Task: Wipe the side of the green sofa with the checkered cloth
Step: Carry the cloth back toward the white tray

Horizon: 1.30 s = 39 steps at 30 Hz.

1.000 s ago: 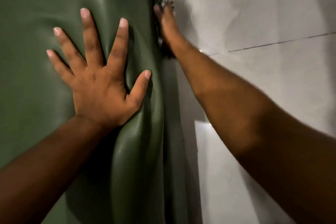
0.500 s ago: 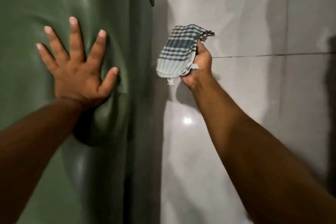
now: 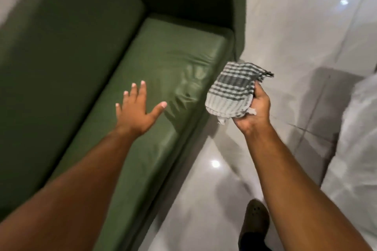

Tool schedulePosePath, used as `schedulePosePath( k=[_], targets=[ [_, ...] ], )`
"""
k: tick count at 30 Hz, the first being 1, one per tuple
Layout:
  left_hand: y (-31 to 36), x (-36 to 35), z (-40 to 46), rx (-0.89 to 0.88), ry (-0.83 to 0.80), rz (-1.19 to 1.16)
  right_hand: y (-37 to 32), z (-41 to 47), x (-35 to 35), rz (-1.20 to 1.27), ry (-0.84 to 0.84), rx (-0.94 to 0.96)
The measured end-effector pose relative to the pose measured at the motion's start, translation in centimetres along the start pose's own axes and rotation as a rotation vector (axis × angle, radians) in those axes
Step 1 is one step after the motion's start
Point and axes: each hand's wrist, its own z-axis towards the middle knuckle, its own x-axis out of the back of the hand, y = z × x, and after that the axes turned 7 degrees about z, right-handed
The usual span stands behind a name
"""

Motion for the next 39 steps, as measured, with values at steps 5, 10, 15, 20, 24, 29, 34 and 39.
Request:
schedulePosePath(
  k=[5, 10, 15, 20, 24, 29, 34, 39],
  targets=[
    [-12.4, 10.1, -12.3, 0.176, 0.125, -0.093, 9.0, -9.4, -11.8, -0.213, -0.080, -0.085],
    [-26.7, 16.4, -28.0, 0.510, 0.277, -0.197, 23.7, -19.8, -22.9, -0.366, -0.358, -0.292],
    [-36.2, 16.8, -47.4, 0.896, 0.366, -0.212, 40.6, -31.3, -28.3, -0.519, -0.604, -0.681],
    [-38.6, 12.8, -64.7, 1.323, 0.409, -0.286, 54.5, -44.3, -26.5, -0.754, -0.697, -1.072],
    [-36.4, 8.4, -75.3, 1.650, 0.416, -0.324, 61.7, -53.8, -21.6, -0.883, -0.753, -1.337],
    [-32.0, 1.7, -83.7, 1.946, 0.352, -0.350, 66.8, -62.8, -13.7, -1.115, -0.814, -1.566],
    [-30.2, -5.3, -86.8, 2.118, 0.211, -0.457, 70.3, -67.3, -5.0, -1.354, -0.947, -1.629],
    [-30.5, -14.3, -87.0, 2.171, 0.062, -0.581, 74.1, -67.5, 4.4, -1.534, -1.094, -1.697]
  ],
)
